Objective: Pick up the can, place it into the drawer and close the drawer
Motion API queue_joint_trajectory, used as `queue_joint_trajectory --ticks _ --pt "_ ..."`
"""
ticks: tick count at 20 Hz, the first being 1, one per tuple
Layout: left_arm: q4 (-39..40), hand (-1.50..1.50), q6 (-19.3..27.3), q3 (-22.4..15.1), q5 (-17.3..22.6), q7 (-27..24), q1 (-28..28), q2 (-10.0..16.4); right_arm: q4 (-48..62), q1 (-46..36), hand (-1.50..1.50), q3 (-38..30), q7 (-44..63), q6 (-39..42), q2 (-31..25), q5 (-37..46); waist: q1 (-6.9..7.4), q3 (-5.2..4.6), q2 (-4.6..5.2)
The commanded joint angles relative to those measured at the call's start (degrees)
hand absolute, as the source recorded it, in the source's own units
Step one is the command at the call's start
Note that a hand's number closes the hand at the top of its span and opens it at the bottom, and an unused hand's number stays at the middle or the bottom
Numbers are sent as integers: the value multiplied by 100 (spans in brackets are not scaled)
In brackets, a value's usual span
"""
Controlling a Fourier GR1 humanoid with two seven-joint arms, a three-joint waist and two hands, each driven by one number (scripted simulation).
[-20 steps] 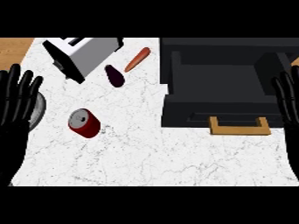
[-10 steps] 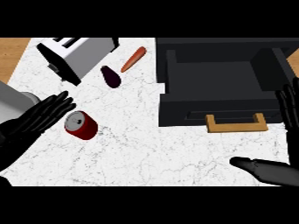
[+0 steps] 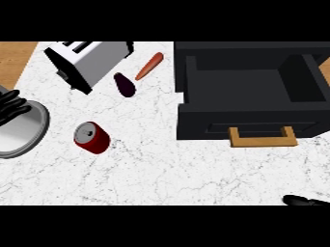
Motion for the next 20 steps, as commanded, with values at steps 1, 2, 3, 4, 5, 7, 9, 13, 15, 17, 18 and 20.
queue_joint_trajectory --ticks 1,2,3,4,5,7,9,13,15,17,18,20 --pt "684 -150 -710 286 126 -37 -211 261 -154 182 -150 -566 160 371 -302 -578 35 1 -8" --pt "752 -150 -763 399 447 49 -254 505 -2 317 -150 -434 -281 358 -83 -381 45 3 -10" --pt "998 -150 -797 293 599 137 -333 634 247 648 -150 -729 -732 773 -224 -731 4 6 -9" --pt "958 -150 -813 318 519 188 -369 521 106 229 -150 -731 -213 496 -223 -615 51 3 -9" --pt "1310 -150 -823 332 626 180 -460 604 38 756 -150 -894 -517 867 -239 -948 4 4 -9" --pt "970 -150 -297 -123 971 580 -449 445 -327 857 -150 -649 -300 710 -31 -646 31 4 -16" --pt "1142 -150 -259 -104 1537 847 -436 833 320 542 -150 -1110 -581 940 -257 -1005 59 7 -15" --pt "1702 -150 -155 -491 2169 1282 -904 971 132 761 -150 -1141 -405 1130 -268 -1108 19 6 -6" --pt "1987 -150 -138 -657 2416 1513 -1159 1041 -103 654 -150 -1242 -125 1030 -349 -1217 -11 4 2" --pt "1482 -150 80 -737 2442 1554 -784 847 -137 1065 -150 -1311 -468 1265 -179 -1167 22 5 -13" --pt "1751 -150 0 -894 2594 1661 -972 836 -141 948 -150 -1538 -327 1380 -432 -1521 -25 5 -4" --pt "1471 -150 283 -818 2546 1729 -772 808 -466 1401 -150 -1538 -371 1541 -239 -1559 -8 5 -19"
